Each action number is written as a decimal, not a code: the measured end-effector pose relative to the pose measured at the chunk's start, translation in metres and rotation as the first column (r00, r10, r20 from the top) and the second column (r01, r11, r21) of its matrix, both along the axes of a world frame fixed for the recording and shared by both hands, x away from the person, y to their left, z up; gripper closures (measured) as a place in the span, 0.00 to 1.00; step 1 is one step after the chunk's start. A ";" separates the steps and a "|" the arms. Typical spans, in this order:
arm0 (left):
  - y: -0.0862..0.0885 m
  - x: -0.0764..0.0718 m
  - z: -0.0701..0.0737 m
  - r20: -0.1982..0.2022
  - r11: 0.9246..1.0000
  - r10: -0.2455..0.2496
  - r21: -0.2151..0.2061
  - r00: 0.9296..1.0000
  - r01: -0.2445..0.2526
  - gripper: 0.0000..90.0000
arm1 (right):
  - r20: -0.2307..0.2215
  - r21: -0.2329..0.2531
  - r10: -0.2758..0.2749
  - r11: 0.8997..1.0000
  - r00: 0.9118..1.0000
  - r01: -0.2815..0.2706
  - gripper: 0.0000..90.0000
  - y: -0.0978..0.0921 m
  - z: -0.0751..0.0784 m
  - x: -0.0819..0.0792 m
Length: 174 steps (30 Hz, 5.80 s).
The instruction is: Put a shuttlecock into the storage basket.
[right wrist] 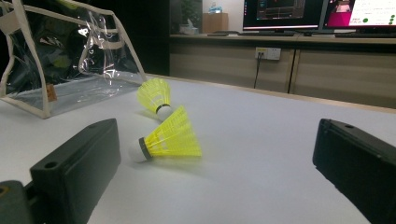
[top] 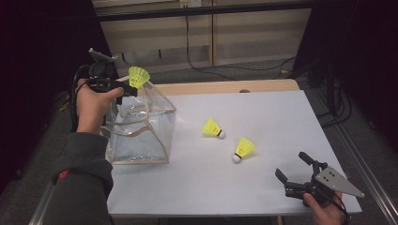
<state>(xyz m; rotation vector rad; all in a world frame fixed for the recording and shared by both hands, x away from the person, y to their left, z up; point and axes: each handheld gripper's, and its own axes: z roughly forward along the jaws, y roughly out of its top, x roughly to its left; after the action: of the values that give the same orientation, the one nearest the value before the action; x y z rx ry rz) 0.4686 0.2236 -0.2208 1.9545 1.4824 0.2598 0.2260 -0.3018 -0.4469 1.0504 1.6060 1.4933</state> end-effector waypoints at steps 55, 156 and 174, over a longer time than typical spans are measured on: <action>0.012 0.024 -0.038 0.020 0.982 0.168 0.080 0.986 -0.169 0.72 | -0.005 0.000 0.002 1.000 1.000 -0.002 0.01 -0.001 -0.001 0.000; -0.120 -0.035 -0.017 0.001 0.873 -0.483 -0.083 0.876 0.481 0.21 | 0.006 -0.002 0.000 1.000 1.000 0.000 0.01 -0.002 0.002 -0.003; -0.137 -0.041 -0.031 0.007 0.853 -0.515 -0.087 0.857 0.514 0.17 | 0.010 -0.002 0.000 1.000 1.000 0.000 0.01 -0.002 0.002 -0.003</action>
<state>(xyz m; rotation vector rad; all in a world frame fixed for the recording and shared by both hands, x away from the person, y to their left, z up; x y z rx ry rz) 0.4275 0.0868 -0.2515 2.1984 0.9049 -0.0601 0.2233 -0.3035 -0.4446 1.0405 1.5996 1.4945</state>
